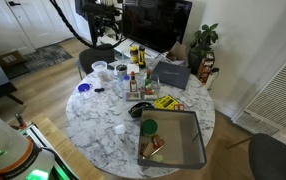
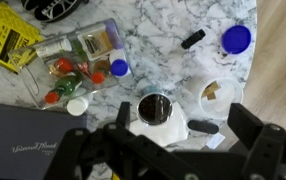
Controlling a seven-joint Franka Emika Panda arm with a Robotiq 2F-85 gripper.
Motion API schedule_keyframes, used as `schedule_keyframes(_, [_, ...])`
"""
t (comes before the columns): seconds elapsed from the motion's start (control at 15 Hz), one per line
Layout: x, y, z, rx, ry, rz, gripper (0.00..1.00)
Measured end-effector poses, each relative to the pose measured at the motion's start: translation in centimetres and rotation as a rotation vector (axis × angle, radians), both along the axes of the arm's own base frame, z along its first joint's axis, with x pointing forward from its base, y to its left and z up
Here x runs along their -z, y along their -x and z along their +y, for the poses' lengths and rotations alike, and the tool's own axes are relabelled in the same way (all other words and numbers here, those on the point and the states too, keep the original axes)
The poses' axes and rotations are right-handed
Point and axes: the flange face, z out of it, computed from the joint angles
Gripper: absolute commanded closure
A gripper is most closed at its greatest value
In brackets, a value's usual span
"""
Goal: Pick up the black and yellow flash light and move it forward on the table
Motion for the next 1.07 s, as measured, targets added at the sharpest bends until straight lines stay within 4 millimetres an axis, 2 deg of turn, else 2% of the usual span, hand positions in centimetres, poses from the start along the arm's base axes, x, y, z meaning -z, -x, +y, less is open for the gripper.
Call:
schedule_keyframes(0.27, [2.1, -6.8, 1.7, -0.014, -0.029, -0.069, 0.0])
schedule_keyframes(0.53, [4.6, -12.5, 2.8, 0.016, -0.06, -0.151, 0.0])
schedule_keyframes(0.8, [7.3, -16.8, 3.6, 0.098, -0.094, -0.231, 0.0])
schedule_keyframes(1.07, [9.8, -20.0, 4.2, 0.191, -0.126, -0.316, 0.0])
